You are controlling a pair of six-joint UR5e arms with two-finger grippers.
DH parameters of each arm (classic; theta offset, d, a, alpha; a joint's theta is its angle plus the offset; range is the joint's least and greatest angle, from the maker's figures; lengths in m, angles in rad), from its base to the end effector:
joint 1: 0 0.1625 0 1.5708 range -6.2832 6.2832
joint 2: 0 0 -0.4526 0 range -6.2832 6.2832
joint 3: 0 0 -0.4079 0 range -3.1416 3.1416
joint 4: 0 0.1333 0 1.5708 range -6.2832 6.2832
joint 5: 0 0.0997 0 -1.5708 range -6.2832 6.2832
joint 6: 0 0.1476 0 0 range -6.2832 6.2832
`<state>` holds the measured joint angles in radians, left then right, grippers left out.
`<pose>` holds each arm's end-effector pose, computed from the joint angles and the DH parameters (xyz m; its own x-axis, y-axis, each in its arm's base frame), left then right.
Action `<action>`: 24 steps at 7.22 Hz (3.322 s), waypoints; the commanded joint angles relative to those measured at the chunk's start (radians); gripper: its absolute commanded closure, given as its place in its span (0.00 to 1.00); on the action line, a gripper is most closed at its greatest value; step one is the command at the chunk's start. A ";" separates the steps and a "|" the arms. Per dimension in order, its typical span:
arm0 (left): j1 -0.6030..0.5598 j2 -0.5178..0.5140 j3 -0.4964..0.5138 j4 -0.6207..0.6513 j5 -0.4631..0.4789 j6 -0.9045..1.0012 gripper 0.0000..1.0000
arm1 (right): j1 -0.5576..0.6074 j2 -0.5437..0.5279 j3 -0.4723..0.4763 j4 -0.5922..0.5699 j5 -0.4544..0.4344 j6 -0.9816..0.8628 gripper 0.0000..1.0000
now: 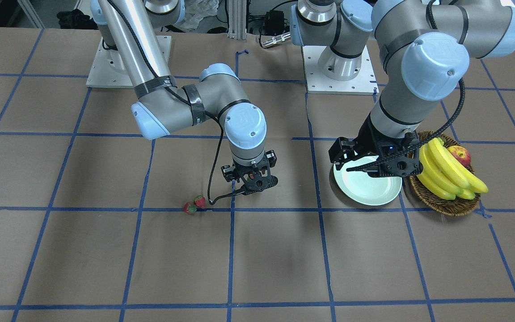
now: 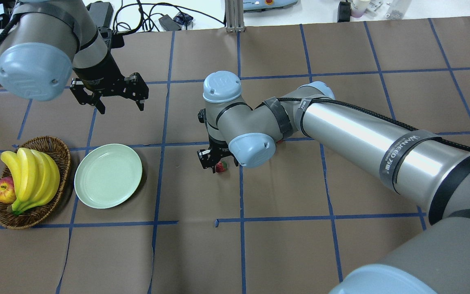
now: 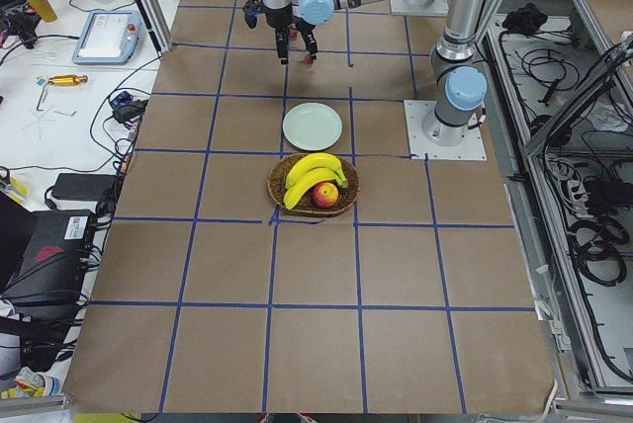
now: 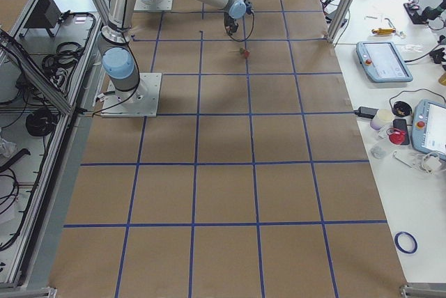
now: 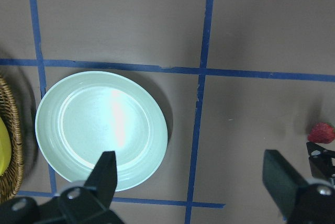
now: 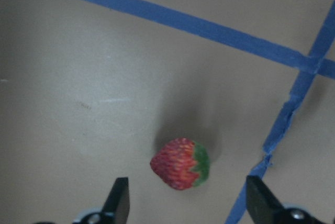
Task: Collect all strawberries into plate
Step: 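Carry the strawberry toward the plate with the right gripper and release it on the table, then move the right gripper to the pair of strawberries and grasp one, then carry the strawberry with the right gripper and set it beside the first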
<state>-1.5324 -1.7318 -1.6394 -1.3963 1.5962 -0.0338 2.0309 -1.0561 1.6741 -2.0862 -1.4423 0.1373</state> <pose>-0.1079 -0.5657 0.3636 -0.9971 -0.0707 -0.0272 -0.0721 0.9959 0.0542 0.4203 -0.5054 0.1643 -0.9465 -0.3026 -0.1122 -0.3151 0.9416 0.1189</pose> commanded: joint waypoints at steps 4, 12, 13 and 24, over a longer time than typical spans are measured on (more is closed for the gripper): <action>-0.002 0.000 0.004 0.000 0.001 -0.003 0.00 | -0.142 -0.150 -0.025 0.083 -0.125 0.016 0.00; -0.006 -0.005 0.000 0.008 -0.004 -0.015 0.00 | -0.298 -0.068 0.004 0.071 -0.113 0.606 0.00; -0.006 -0.005 0.000 0.008 -0.005 -0.015 0.00 | -0.298 -0.053 0.003 0.071 -0.107 0.666 0.00; -0.011 -0.002 -0.025 0.008 0.002 -0.017 0.00 | -0.296 0.025 -0.010 0.035 -0.073 0.737 0.94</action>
<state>-1.5431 -1.7334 -1.6633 -1.3883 1.5969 -0.0498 1.7349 -1.0318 1.6653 -2.0509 -1.5157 0.8742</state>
